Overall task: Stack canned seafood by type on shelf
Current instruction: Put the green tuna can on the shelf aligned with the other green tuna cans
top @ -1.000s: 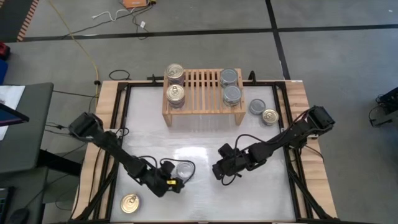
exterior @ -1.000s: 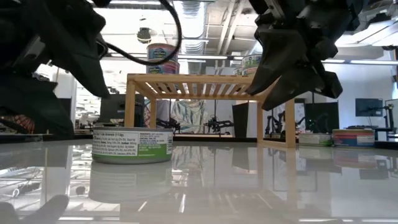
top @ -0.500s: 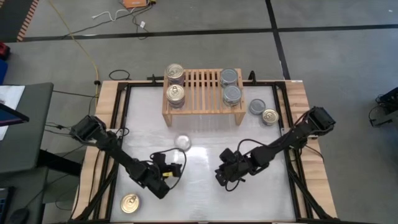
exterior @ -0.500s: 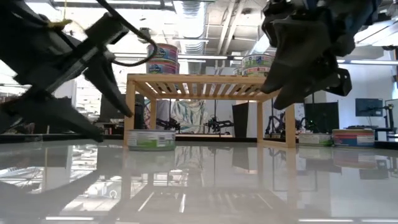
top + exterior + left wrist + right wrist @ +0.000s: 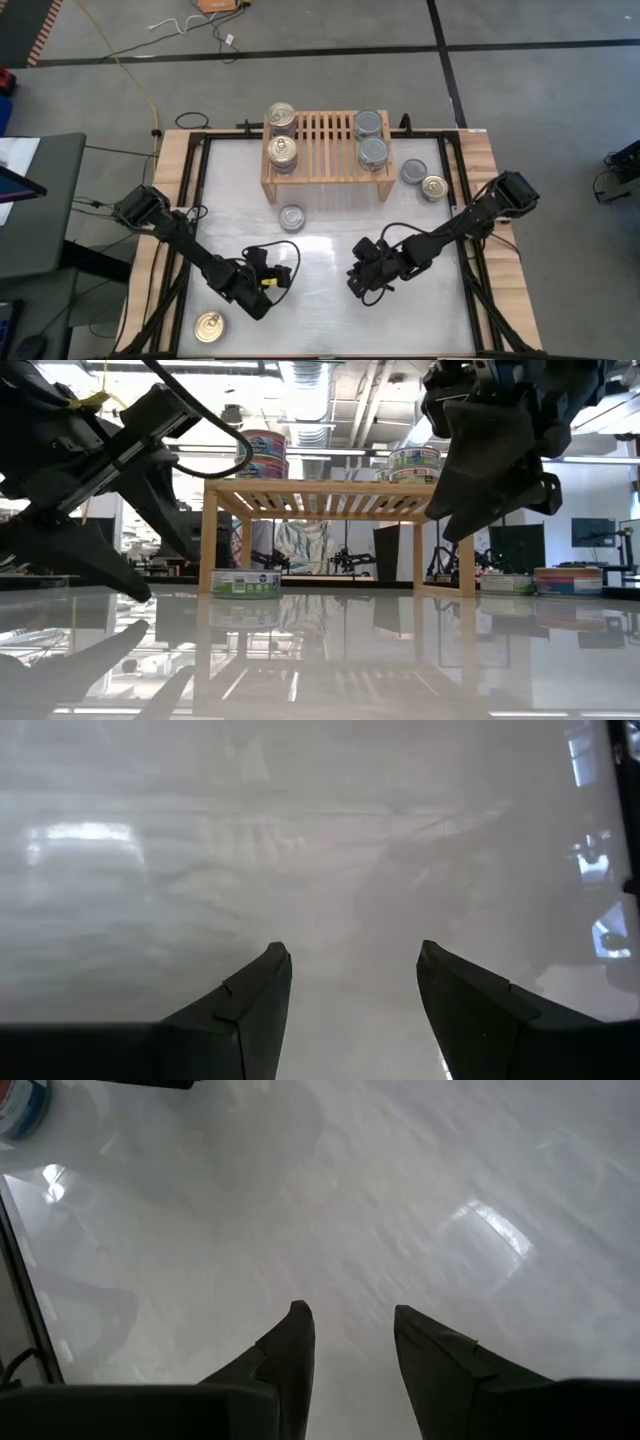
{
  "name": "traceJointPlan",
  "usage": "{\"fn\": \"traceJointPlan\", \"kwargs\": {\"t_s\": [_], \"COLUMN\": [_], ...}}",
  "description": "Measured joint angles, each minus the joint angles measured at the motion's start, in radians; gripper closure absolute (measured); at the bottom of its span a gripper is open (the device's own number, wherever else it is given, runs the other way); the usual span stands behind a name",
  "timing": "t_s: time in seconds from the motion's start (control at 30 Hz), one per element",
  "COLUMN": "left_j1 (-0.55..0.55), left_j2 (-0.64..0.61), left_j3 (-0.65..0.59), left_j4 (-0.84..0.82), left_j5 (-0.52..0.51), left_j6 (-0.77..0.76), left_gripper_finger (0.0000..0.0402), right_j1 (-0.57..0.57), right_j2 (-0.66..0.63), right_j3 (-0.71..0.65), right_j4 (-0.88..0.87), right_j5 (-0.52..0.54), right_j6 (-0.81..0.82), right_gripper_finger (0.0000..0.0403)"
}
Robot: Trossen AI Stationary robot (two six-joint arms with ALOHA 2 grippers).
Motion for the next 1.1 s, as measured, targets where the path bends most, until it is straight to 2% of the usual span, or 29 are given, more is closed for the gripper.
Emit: {"fn": "traceJointPlan", "kwargs": {"t_s": [0.13,0.23,0.5,0.57,0.77,0.93,1.1], "left_j1": [0.047,0.107,0.3,0.339,0.441,0.509,0.536], "left_j2": [-0.038,-0.073,-0.097,-0.097,-0.097,-0.091,-0.062], "left_j3": [0.001,0.001,0.002,0.002,0.002,0.002,0.001], "left_j4": [-0.006,-0.004,0.058,0.067,0.028,0.021,0.014], "left_j5": [-0.024,-0.067,-0.071,-0.071,-0.065,0.04,0.107], "left_j6": [0.114,0.256,0.799,0.892,0.947,1.017,0.971], "left_gripper_finger": [0.0194,0.0194,0.0194,0.0194,0.0194,0.0194,0.0194], "right_j1": [-0.005,-0.004,-0.004,-0.004,-0.002,-0.002,-0.003], "right_j2": [0.0,0.0,0.0,0.0,0.0,0.0,0.0], "right_j3": [0.0,0.0,0.0,0.0,0.0,0.0,0.0], "right_j4": [0.0,0.0,0.0,0.0,0.001,0.001,0.0], "right_j5": [0.0,0.0,0.0,0.0,0.0,0.0,0.0], "right_j6": [-0.025,-0.027,-0.026,-0.026,-0.01,-0.002,0.008], "right_gripper_finger": [0.0239,0.0239,0.0239,0.0239,0.0239,0.0239,0.0239]}}
